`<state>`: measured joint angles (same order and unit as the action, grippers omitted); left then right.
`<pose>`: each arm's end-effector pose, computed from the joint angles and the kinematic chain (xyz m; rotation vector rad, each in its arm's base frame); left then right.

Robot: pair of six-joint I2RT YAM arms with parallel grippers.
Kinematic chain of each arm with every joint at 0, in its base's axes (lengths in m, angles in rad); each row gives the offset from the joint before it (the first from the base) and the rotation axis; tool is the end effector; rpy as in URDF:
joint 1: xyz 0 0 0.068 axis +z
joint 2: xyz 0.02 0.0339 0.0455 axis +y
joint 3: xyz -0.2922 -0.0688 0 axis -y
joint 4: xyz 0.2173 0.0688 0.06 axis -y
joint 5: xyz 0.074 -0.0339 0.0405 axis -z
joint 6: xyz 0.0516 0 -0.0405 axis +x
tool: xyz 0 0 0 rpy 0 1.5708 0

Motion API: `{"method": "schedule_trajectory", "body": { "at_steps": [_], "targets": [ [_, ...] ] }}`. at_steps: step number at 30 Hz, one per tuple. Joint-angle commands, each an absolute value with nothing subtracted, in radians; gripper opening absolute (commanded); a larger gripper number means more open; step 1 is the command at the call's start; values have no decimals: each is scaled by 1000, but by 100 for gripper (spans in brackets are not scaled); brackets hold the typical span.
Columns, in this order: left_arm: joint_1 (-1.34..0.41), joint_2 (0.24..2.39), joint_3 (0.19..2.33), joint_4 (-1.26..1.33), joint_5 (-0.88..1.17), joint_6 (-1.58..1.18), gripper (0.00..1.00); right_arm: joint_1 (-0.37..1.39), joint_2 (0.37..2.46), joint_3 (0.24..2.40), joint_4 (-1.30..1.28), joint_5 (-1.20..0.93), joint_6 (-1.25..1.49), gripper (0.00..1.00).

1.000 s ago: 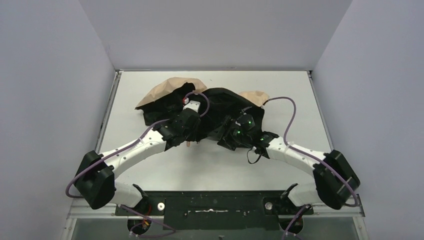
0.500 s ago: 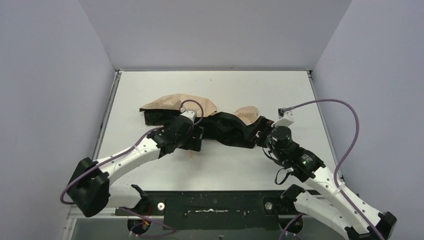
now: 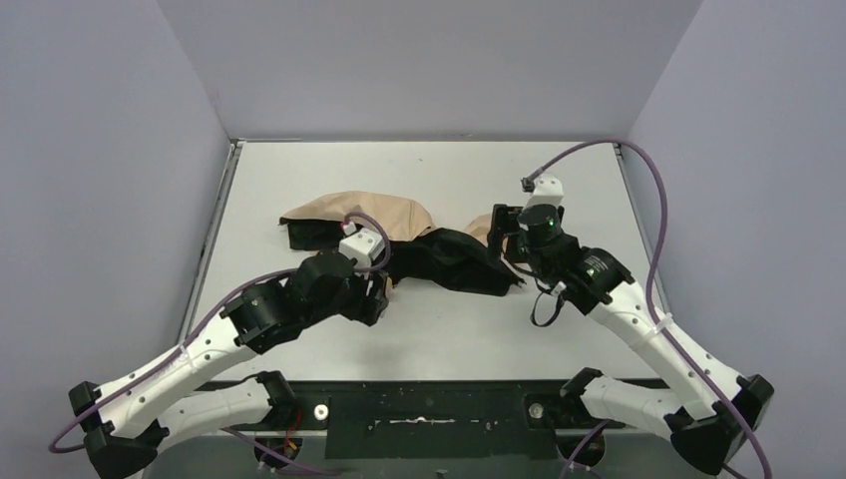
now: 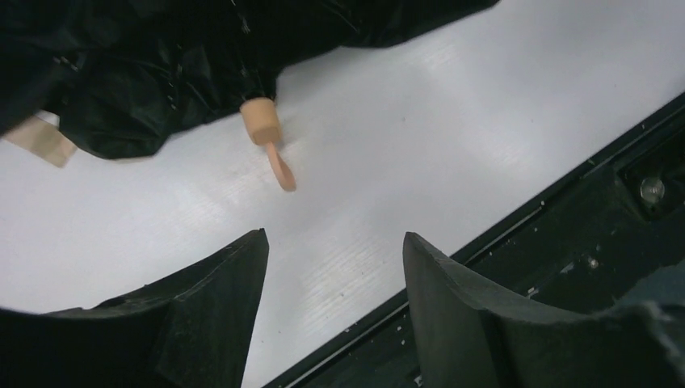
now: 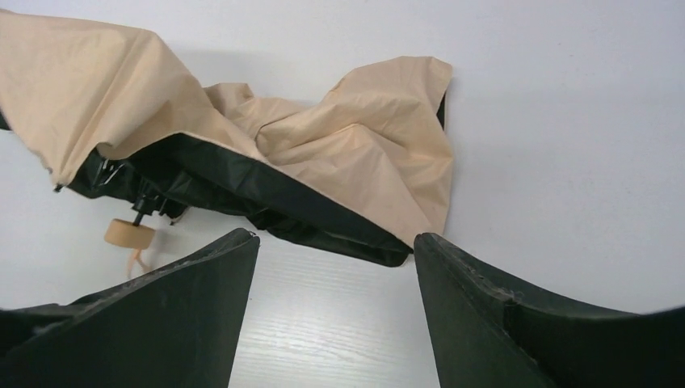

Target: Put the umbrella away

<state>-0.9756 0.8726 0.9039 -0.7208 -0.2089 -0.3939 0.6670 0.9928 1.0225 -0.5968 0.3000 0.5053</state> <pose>0.0893 -0.1128 0.3249 0.5478 2.2245 -0.4967 0.1507 0.0992 0.3584 0.0040 2.1328 0.3775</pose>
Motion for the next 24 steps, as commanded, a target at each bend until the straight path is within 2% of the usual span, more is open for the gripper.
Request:
{"method": "schedule_trajectory", "body": {
  "at_steps": [1, 4, 9, 14, 24],
  "targets": [
    [-845, 937, 1099, -710, -215, -235, 54, 609, 1119, 1176, -714, 335, 401, 68],
    [-629, 1044, 1238, -695, -102, -204, 46, 530, 1195, 1243, -734, 288, 379, 55],
    [-382, 1257, 1396, -692, -100, -146, 46, 373, 1294, 1271, -738, 185, 405, 50],
    [-168, 1464, 1452, -631, -108, -145, 47, 275, 1358, 1201, -679, 206, 438, 49],
    [-6, 1771, 1540, -620, -55, -92, 51, 191, 1515, 1174, -616, 99, 417, 35]
  ]
}}
